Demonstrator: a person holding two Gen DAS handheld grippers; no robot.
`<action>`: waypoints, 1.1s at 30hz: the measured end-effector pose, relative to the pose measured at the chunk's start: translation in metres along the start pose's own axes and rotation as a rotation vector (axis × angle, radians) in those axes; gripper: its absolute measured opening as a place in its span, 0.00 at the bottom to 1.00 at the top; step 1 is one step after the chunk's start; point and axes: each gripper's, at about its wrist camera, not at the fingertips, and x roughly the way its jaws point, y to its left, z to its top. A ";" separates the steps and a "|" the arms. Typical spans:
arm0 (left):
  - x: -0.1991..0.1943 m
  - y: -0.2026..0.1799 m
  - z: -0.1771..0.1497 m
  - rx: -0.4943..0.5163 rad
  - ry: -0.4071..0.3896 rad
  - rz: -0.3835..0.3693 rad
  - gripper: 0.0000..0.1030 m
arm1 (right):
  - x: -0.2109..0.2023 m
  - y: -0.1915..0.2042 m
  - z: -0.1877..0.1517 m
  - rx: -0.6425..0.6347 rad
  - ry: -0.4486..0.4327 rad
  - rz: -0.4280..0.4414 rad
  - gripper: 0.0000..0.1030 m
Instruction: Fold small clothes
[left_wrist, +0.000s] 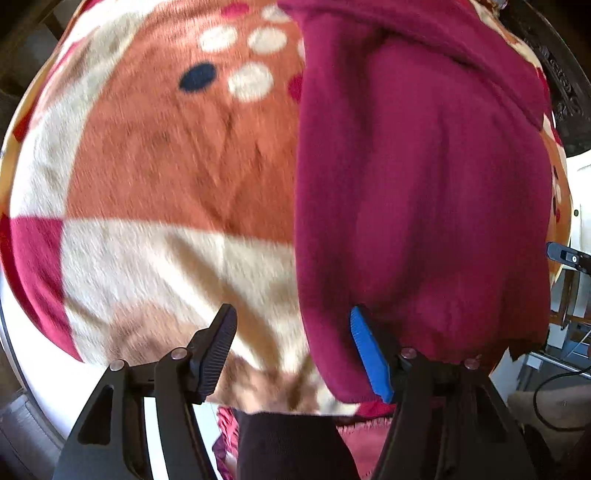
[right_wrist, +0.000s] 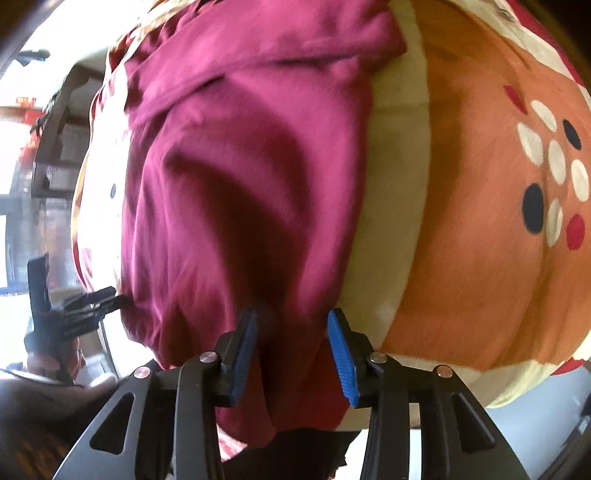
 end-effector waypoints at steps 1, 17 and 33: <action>0.003 0.000 -0.003 -0.003 0.010 -0.004 0.62 | 0.002 0.002 -0.002 -0.004 0.005 -0.001 0.44; 0.014 -0.038 -0.012 0.197 0.064 -0.068 0.08 | -0.001 -0.018 -0.038 0.106 0.055 0.017 0.47; 0.007 -0.040 0.003 0.266 0.061 0.036 0.08 | 0.049 -0.004 -0.076 0.184 0.138 0.181 0.54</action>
